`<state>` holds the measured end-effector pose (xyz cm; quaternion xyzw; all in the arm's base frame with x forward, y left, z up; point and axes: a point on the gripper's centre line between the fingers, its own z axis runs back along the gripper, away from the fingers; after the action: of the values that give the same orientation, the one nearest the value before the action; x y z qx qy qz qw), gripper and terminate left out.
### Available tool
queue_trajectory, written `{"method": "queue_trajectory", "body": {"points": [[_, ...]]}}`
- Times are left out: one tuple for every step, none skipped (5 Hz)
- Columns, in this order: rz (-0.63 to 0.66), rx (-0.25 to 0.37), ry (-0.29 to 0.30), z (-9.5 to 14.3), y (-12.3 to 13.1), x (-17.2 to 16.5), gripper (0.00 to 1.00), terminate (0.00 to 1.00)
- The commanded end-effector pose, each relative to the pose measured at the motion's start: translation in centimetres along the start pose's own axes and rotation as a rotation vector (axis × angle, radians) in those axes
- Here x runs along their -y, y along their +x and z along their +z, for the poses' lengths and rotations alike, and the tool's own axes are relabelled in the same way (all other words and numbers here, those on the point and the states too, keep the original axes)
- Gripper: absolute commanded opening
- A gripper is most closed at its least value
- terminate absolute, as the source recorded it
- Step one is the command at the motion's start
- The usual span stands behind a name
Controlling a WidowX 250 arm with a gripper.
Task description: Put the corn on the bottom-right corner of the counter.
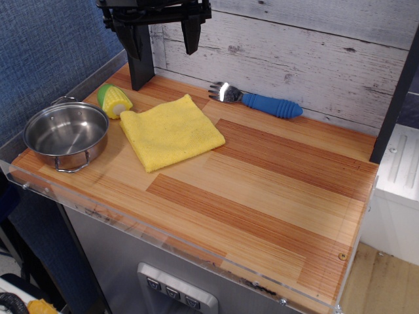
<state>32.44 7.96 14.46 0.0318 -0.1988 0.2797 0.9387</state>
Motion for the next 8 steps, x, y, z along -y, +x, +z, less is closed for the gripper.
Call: {"method": "queue_trajectory", "body": {"points": [[0.0, 0.0, 0.0, 0.0, 0.0, 0.0, 1.0, 0.0], [0.132, 0.005, 0.048, -1.2, 1.8, -3.2, 1.0, 0.0], [0.226, -0.004, 0.091, -2.6, 3.2, -6.1, 1.0, 0.0], [0.337, -0.017, 0.126, -3.9, 4.4, -9.5, 1.0, 0.0], [0.42, -0.018, 0.203, -5.4, 5.1, -12.3, 1.0, 0.0], [0.446, -0.02, 0.245, -7.1, 6.1, -13.8, 1.0, 0.0], [0.433, -0.021, 0.258, -8.0, 6.5, -13.5, 1.0, 0.0], [0.427, -0.042, 0.242, -8.7, 6.1, -11.8, 1.0, 0.0]]}}
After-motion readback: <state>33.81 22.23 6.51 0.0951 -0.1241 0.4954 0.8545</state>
